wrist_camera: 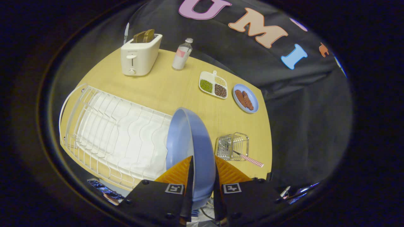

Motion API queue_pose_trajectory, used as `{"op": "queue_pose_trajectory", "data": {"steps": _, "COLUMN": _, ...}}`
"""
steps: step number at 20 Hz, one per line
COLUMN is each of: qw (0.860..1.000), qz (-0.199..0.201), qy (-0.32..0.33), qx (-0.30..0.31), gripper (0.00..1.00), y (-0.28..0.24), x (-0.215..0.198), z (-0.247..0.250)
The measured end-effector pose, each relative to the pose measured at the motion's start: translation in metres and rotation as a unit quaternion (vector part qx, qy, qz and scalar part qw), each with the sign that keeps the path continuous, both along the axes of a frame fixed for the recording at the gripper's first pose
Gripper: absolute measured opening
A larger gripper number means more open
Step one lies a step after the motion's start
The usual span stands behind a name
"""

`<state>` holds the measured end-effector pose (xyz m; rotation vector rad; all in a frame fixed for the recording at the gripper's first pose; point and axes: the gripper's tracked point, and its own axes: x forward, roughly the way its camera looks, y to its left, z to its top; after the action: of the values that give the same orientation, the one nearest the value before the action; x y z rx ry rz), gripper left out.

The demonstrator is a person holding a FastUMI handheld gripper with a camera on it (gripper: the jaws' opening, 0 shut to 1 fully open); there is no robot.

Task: Take the plate from the dish rack, then take the spoon from the basket and place it into the plate.

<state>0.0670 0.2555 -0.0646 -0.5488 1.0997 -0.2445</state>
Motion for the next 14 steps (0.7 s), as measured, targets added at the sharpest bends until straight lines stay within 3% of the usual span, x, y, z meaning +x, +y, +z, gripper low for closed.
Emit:
{"op": "queue_pose_trajectory", "data": {"steps": 4, "qw": 1.0, "qz": 0.006, "qy": -0.006, "qx": -0.028, "gripper": 0.31, "y": 0.006, "x": 0.005, "z": 0.006}}
{"op": "queue_pose_trajectory", "data": {"steps": 7, "qw": 1.0, "qz": 0.005, "qy": -0.002, "qx": -0.012, "gripper": 0.31, "y": 0.006, "x": 0.004, "z": 0.007}}
{"op": "queue_pose_trajectory", "data": {"steps": 14, "qw": 0.991, "qz": 0.003, "qy": -0.034, "qx": 0.131, "gripper": 0.29, "y": -0.006, "x": 0.001, "z": 0.023}}
